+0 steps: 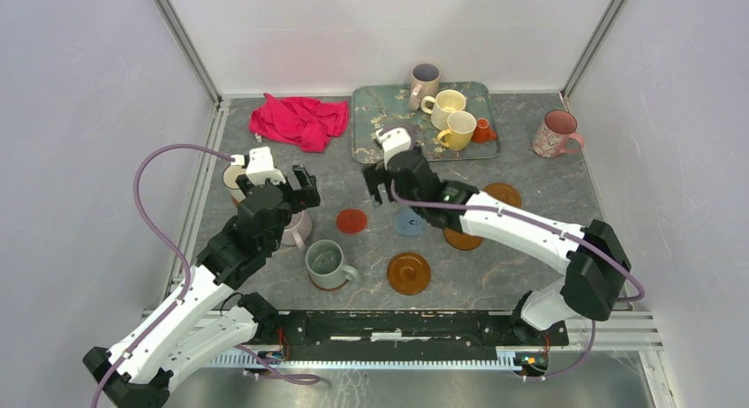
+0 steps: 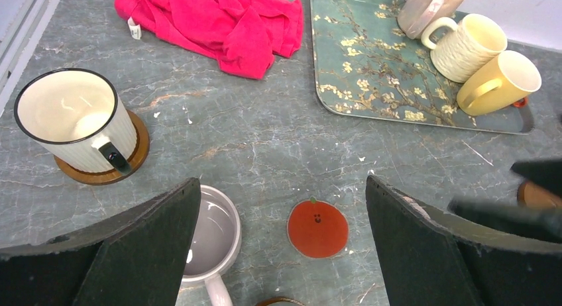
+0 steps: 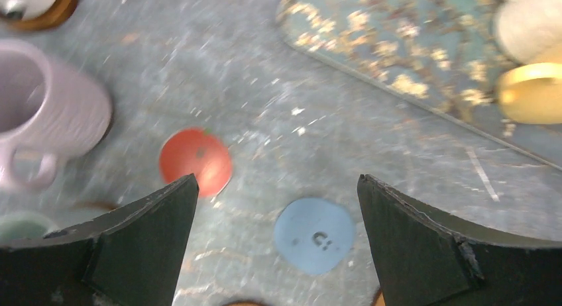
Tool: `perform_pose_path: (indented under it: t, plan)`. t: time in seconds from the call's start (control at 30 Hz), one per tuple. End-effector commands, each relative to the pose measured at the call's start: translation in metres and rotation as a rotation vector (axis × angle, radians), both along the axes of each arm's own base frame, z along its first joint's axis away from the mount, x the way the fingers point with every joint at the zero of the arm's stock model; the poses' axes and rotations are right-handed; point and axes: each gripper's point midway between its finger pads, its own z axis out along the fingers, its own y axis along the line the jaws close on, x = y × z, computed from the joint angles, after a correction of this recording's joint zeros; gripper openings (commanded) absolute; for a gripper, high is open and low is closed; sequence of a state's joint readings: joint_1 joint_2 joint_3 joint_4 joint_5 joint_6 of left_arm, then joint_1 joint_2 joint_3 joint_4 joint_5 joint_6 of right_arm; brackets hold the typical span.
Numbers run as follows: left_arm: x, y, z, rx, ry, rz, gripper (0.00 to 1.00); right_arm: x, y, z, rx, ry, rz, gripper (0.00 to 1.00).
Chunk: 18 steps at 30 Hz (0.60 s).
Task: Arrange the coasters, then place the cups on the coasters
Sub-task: Pick up the cup from the tray.
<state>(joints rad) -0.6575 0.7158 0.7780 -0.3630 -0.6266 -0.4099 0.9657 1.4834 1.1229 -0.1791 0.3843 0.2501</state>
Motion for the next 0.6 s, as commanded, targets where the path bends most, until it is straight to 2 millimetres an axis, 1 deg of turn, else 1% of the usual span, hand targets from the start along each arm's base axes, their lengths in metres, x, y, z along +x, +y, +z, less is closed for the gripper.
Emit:
perform_pose_path:
  t: [0.0,0.1,0.27,0.37,0.43,0.47,0.53,0.57]
  plan:
    - [0.002,-0.003,0.01,-0.056,-0.04,-0.002,1.0,0.049,-0.028,0.035,0.021,-0.052,-0.201,0.98]
    - [0.002,-0.004,0.009,-0.055,-0.036,-0.006,1.0,0.08,-0.052,0.035,0.026,-0.041,-0.33,0.98]
    - [0.002,-0.006,0.008,-0.058,-0.033,-0.013,1.0,0.115,-0.079,0.03,0.057,-0.034,-0.482,0.98]
    - [0.002,-0.006,0.008,-0.058,-0.032,-0.016,1.0,0.139,-0.081,0.032,0.072,-0.059,-0.501,0.98]
    - [0.002,-0.006,0.008,-0.059,-0.032,-0.016,1.0,0.16,-0.078,0.034,0.066,-0.07,-0.503,0.98]
    - [0.002,-0.006,0.008,-0.058,-0.032,-0.014,1.0,0.172,-0.076,0.039,0.068,-0.076,-0.51,0.98]
    - [0.002,-0.005,0.007,-0.058,-0.032,-0.011,1.0,0.193,-0.073,0.04,0.07,-0.079,-0.521,0.98]
    - [0.002,-0.005,0.007,-0.056,-0.031,-0.009,1.0,0.203,-0.072,0.037,0.071,-0.084,-0.525,0.98]
